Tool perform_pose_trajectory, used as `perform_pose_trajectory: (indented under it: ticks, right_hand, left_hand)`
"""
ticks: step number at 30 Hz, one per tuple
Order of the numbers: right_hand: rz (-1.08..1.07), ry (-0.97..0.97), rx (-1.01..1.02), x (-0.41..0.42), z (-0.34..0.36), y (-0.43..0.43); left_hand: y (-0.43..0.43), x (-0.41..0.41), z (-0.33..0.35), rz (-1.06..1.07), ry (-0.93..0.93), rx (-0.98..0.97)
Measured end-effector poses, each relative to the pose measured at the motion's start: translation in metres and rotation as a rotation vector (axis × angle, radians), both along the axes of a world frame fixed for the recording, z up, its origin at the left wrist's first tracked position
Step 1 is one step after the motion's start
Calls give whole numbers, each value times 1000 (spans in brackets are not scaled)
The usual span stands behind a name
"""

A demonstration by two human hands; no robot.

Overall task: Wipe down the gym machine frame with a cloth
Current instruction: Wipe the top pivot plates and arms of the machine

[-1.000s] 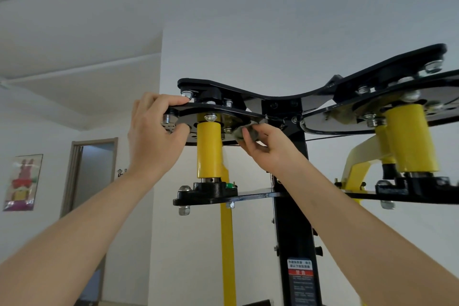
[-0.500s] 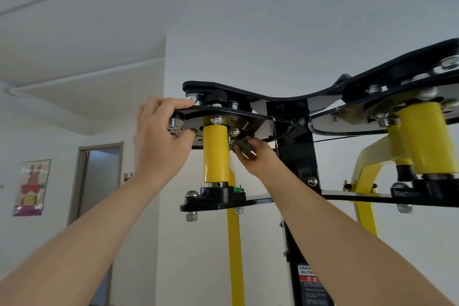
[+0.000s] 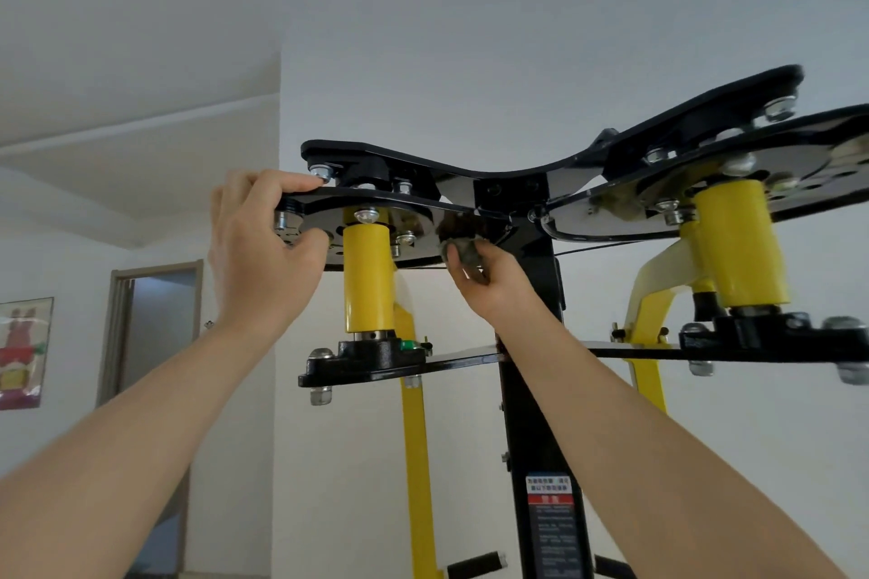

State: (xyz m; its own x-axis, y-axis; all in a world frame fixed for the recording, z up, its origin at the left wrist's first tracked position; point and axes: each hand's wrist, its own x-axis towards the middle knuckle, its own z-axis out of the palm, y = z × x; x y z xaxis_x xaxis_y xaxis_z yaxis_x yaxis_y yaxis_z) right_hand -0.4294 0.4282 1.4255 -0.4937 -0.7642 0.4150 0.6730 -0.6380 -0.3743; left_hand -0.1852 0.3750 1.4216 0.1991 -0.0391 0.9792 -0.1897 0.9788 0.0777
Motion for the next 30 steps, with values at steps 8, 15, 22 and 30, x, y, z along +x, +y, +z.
perform_pose_trajectory:
  ticks: [8,15,22,30]
  right_hand:
    - [9,-21,-112,20,-9,28]
    - [10,64,-23,49,-3,22]
    - [-27,-16,24,39,-4,27]
    - [-13,25,-25,53,-3,37]
  left_hand:
    - [5,8,0,2,-53,13]
    - [6,13,-1,27,-127,31]
    - [8,12,-1,52,-140,38]
    - [5,11,-3,59,-140,7]
